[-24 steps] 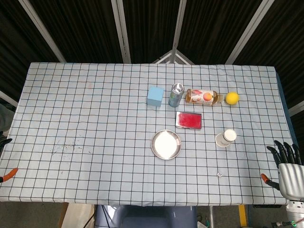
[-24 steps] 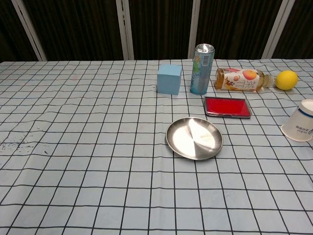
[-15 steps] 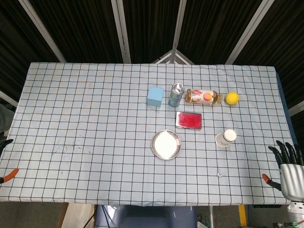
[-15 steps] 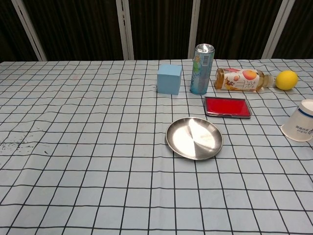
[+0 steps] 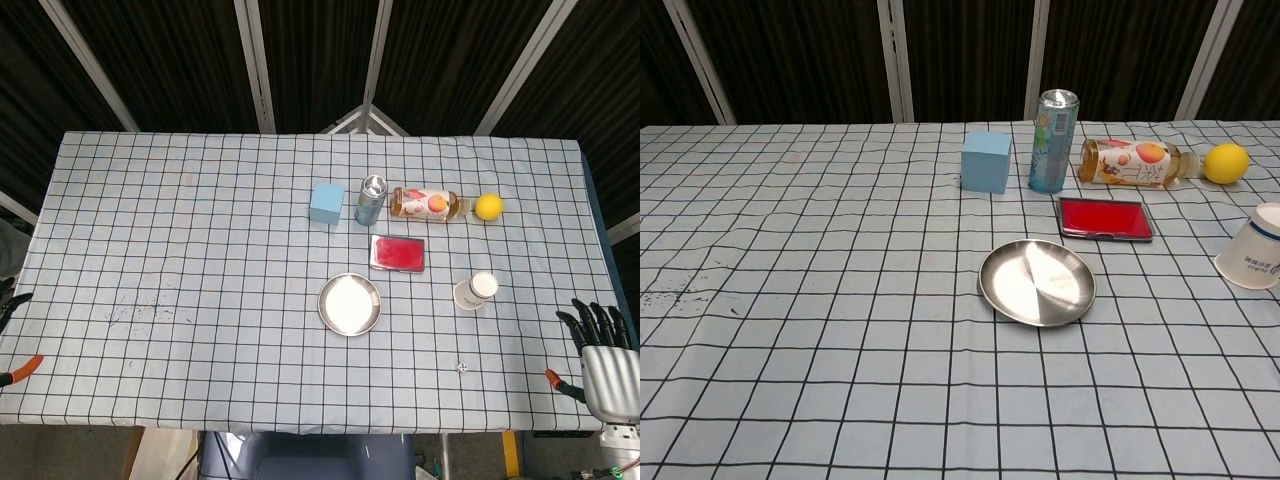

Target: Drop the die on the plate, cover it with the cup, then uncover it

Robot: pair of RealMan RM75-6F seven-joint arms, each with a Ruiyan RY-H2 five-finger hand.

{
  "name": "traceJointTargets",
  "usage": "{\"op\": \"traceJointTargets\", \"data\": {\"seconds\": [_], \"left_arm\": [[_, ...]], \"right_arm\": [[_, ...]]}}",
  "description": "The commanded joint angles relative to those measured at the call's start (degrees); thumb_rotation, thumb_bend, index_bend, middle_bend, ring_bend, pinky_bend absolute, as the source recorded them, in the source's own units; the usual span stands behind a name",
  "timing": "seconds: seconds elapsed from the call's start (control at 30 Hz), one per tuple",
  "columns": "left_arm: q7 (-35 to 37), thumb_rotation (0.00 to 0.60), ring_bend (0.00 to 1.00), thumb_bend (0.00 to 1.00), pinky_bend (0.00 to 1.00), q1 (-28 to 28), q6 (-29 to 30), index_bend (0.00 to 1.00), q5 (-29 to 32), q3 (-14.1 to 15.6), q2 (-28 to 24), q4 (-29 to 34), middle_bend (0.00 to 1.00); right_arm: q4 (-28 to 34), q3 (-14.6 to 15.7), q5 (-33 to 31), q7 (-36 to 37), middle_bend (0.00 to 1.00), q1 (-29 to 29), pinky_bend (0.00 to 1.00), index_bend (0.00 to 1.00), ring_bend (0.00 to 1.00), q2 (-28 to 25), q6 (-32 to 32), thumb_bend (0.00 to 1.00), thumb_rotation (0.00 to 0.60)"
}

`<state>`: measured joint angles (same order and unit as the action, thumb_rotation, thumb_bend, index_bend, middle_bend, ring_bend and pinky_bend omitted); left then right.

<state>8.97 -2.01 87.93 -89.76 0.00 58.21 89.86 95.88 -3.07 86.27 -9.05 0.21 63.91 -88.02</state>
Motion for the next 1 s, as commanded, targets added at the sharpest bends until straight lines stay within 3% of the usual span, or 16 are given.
{"op": "traceJointTargets", "data": {"seconds": [0.03, 0.33, 0.57, 0.73, 1.0], "left_arm": [[0.1, 0.6, 0.0, 0.29, 0.02, 0.3, 0.6, 0.16, -0.4, 0.2, 0.0, 0.0, 0.0], [-0.6, 0.6, 0.0, 0.29, 0.02, -0.2, -0.5, 0.16, 0.2, 0.0, 0.2, 0.0, 0.0], [-0.2, 0.6, 0.0, 0.29, 0.02, 0.0, -0.2, 0.16, 0.4, -0.1, 0.1, 0.1, 0.0], [-0.2, 0.6, 0.0, 0.29, 0.02, -0.3, -0.8, 0.16, 0.7, -0.2, 0.1, 0.1, 0.0], [-0.6, 0.6, 0.0, 0.29, 0.02, -1.0, -2.3, 0.16, 1.6, -0.5, 0.1, 0.2, 0.0]], "right_arm": [[0.3, 0.2, 0.5, 0.5, 0.13, 0.0, 0.0, 0.23, 0.07, -0.2, -0.3, 0.08, 0.6], [0.4, 0.5, 0.5, 1.2, 0.15, 0.4, 0.0, 0.28, 0.07, -0.1, 0.9, 0.08, 0.6], [8.0, 0.6, 0.7, 4.1, 0.26, -1.0, 0.0, 0.37, 0.14, 2.8, -1.6, 0.08, 0.6], [11.1, 1.1, -0.8, -2.8, 0.27, -2.1, 0.0, 0.4, 0.14, 7.3, -2.7, 0.08, 0.6], [12.3, 2.8, -5.9, -10.7, 0.27, -1.9, 0.0, 0.4, 0.14, 12.1, 1.3, 0.08, 0.6]]}}
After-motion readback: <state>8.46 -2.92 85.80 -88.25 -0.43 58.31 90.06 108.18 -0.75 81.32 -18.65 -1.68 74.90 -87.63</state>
